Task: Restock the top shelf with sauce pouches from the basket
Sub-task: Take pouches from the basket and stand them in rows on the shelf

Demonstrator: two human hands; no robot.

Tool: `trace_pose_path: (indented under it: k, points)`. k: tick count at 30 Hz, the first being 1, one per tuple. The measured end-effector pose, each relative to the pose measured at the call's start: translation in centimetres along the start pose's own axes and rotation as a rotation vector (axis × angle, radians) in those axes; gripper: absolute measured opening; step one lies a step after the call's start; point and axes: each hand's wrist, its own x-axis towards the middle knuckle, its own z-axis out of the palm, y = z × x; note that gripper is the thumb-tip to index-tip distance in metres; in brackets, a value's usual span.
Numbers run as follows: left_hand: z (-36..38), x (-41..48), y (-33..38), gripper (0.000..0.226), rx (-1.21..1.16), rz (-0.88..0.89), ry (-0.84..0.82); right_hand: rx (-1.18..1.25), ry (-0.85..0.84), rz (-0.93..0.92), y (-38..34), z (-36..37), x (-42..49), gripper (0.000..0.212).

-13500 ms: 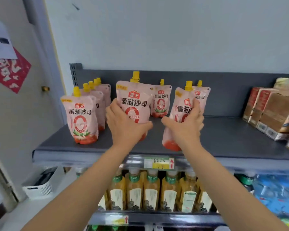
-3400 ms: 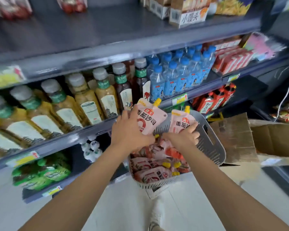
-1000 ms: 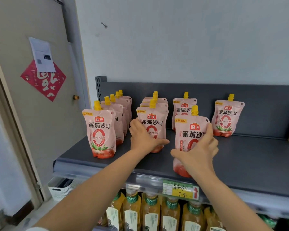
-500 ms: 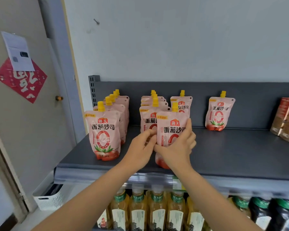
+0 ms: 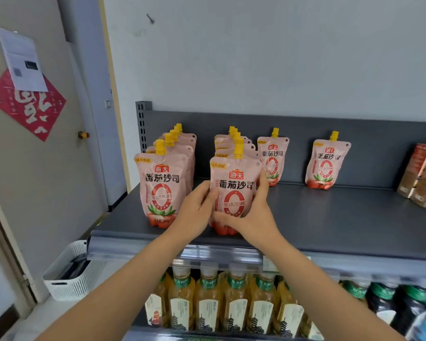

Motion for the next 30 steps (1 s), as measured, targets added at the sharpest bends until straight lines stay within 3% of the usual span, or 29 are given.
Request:
trace_pose_path:
  k: [2, 6, 12, 25, 28, 30]
  points:
    - [-0.1, 0.0, -0.1, 0.025, -0.059, -0.054, -0.053, -0.058, -0.093, -0.002, 0.1, -1.7, -0.1, 0.115]
    - [-0.1, 0.0, -0.5, 0.056, 0.017, -0.114, -0.172, -0.193, -0.147, 0.033, 0.4, -2.9, 0.4, 0.1]
    - [0.0, 0.4, -0.4, 0.062, 0.153, -0.13, -0.189, -0.218, -0.155, 0.076, 0.7, -2.8, 1.4, 0.079]
    - [0.5, 0.3, -0.1, 0.055, 0.262, -0.124, -0.224, -0.37, -0.251, 0.097, 0.7, -3.3, 1.4, 0.091]
    - [0.6, -0.2, -0.1, 0.058, 0.271, -0.109, -0.154, -0.389, -0.23, 0.094, 0.4, -3.6, 1.0, 0.087]
    - [0.6, -0.9, 0.2, 0.074, 0.294, -0.072, -0.046, -0.442, -0.189, 0.083, 0.3, -4.1, 0.3, 0.092]
